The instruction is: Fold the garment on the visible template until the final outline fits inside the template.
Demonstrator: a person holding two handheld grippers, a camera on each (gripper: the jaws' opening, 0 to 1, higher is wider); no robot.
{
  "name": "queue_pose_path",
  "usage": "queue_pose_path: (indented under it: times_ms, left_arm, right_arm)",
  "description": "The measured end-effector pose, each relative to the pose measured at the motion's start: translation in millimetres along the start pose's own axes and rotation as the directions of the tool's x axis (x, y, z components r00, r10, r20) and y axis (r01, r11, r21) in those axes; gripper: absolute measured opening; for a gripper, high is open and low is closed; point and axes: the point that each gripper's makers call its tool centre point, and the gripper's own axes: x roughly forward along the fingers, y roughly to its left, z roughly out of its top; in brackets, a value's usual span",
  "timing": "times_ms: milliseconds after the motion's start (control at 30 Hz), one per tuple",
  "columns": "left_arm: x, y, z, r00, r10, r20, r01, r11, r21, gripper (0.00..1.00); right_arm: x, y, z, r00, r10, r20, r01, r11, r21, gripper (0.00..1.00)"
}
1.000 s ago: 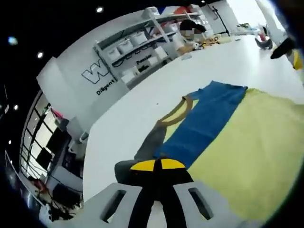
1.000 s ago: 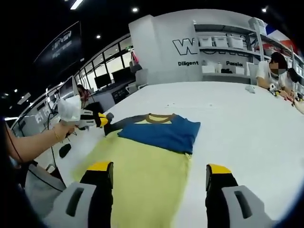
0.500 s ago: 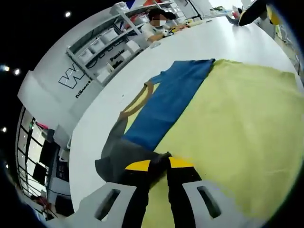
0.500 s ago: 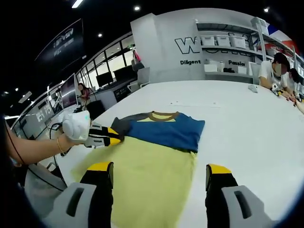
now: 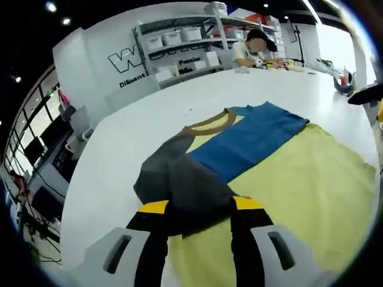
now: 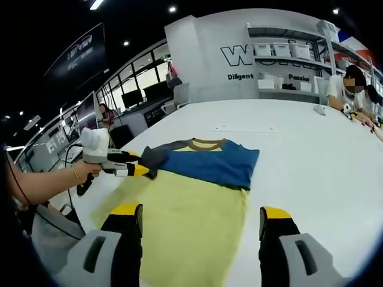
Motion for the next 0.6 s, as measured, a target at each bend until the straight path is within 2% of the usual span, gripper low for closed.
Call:
queue_pose_path:
  times_ms: [67, 367, 467, 500, 533, 600]
  left_arm:
    - [0.6, -1.4, -4.0, 1.0, -0.008, -0.009, 0.008, 0.998, -0.066, 0.44]
    - [2.9, -2.7, -5.5, 1.0, -0.004, -0.025, 0.003, 0.998, -0.069, 0.34]
    - [1.8, -2.1, -4.0, 1.0, 0.003, -0.022, -0.004, 0.999, -0.051, 0.23]
    - [0.9, -1.9, -2.9, 1.0, 0.002, -0.018, -0.003, 0.999, -0.049, 0.16]
    - [-0.3, -2.4, -1.0, 1.0, -0.001, -0.012, 0.0, 0.999, -0.052, 0.02]
    - [-2.7, -2.2, 2.0, 1.0, -0.001, -0.002, 0.001, 0.998, -0.063, 0.02]
  right_arm:
    - [0.0, -1.0, -0.9, 1.0, -0.002, -0.004, 0.002, 1.0, 0.001, 0.78]
    - [1.9, -2.3, -2.1, 1.0, -0.002, -0.013, 0.002, 1.0, 0.002, 0.78]
    - [2.3, -2.1, -2.4, 1.0, -0.001, -0.016, 0.001, 1.0, 0.001, 0.78]
    - [2.3, -2.0, -2.4, 1.0, 0.0, -0.016, 0.0, 1.0, 0.001, 0.78]
    - [2.4, -1.9, -2.5, 1.0, 0.001, -0.016, -0.001, 1.0, 0.001, 0.78]
    - [2.2, -2.3, -2.5, 1.0, 0.0, -0.015, 0.0, 1.0, 0.003, 0.77]
